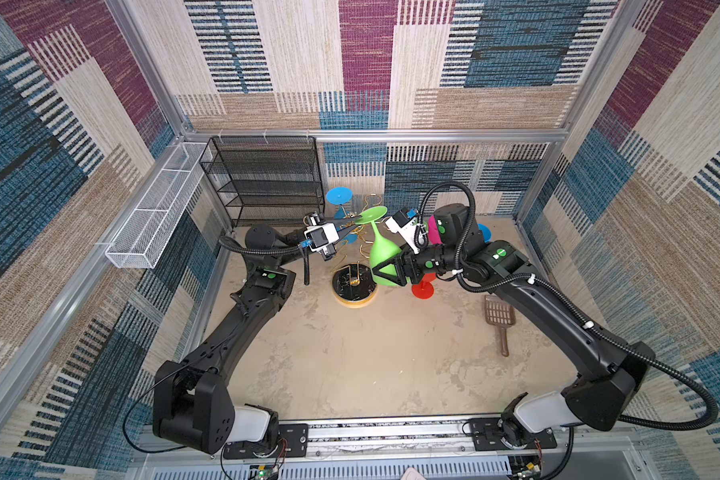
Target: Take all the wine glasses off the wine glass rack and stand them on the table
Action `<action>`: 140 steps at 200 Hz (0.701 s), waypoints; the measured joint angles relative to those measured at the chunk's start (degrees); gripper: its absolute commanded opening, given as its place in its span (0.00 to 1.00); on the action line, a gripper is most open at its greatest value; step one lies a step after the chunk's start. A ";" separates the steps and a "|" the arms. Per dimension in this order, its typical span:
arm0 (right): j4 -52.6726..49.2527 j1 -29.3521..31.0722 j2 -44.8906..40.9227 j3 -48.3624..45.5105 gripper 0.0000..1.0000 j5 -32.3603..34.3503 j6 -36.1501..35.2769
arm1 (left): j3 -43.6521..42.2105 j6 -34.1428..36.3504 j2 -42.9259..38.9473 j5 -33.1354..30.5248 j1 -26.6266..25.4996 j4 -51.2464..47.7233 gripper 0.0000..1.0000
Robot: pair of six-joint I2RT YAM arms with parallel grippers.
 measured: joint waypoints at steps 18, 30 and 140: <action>0.92 0.00 -0.59 -0.22 0.91 -0.42 -0.09 | -0.04 -0.22 -0.15 -0.55 0.07 -0.26 0.00; 1.97 0.00 -1.22 -0.48 0.97 -0.33 0.07 | -0.26 -0.42 -0.50 -1.16 0.00 -0.46 0.00; 17.62 -7.10 -19.23 -10.25 0.87 6.99 5.49 | -4.79 -14.95 -12.50 -20.11 -0.11 -17.07 0.00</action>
